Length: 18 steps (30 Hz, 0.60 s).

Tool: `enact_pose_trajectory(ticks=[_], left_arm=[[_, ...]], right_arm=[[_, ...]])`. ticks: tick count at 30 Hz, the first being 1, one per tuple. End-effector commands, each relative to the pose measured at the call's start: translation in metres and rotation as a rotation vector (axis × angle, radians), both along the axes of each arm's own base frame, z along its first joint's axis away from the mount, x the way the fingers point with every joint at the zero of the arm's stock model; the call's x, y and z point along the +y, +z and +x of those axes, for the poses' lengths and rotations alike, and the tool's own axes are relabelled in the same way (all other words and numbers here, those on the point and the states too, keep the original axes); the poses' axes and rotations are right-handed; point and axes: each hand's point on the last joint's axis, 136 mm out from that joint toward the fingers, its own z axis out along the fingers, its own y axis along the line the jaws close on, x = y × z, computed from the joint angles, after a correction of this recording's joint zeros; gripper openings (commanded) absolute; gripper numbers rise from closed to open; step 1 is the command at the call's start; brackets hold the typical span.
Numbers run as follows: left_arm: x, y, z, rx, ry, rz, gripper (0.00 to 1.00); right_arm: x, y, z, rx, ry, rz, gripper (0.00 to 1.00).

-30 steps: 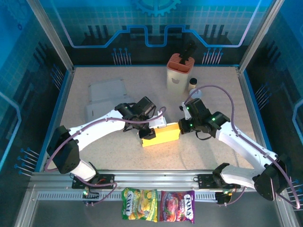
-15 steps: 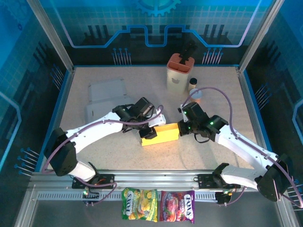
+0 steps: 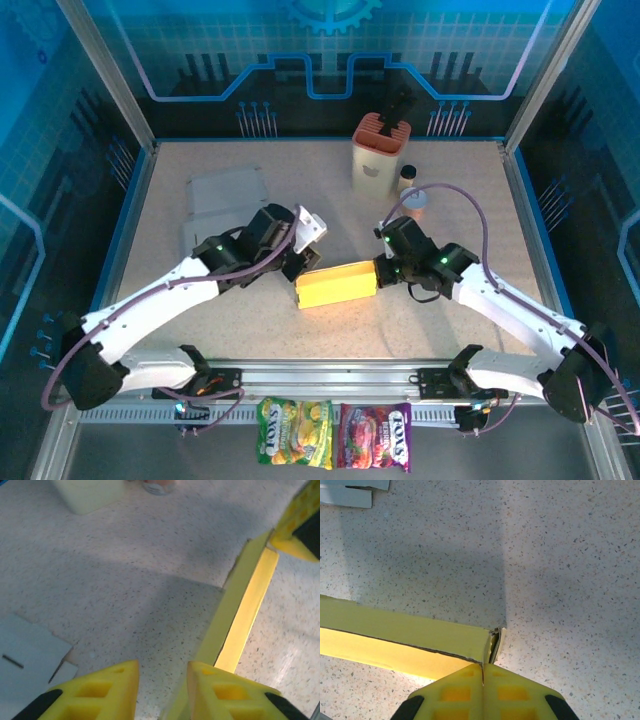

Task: Fold the paper box

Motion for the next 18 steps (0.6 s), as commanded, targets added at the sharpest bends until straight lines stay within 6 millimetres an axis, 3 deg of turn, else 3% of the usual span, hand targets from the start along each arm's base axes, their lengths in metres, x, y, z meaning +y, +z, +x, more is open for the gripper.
enact_pose_trajectory(ticks=[1, 8, 18], left_arm=[[0.033, -0.003, -0.007, 0.122, 0.207, 0.034, 0.28], [0.048, -0.032, -0.051, 0.351, 0.167, 0.121, 0.28], [0.044, -0.049, -0.061, 0.413, 0.137, 0.117, 0.35]], right_arm=[[0.001, 0.005, -0.002, 0.005, -0.016, -0.008, 0.0], [0.002, 0.006, -0.003, 0.012, -0.022, -0.008, 0.0], [0.003, 0.006, -0.003, 0.016, -0.02, -0.008, 0.0]])
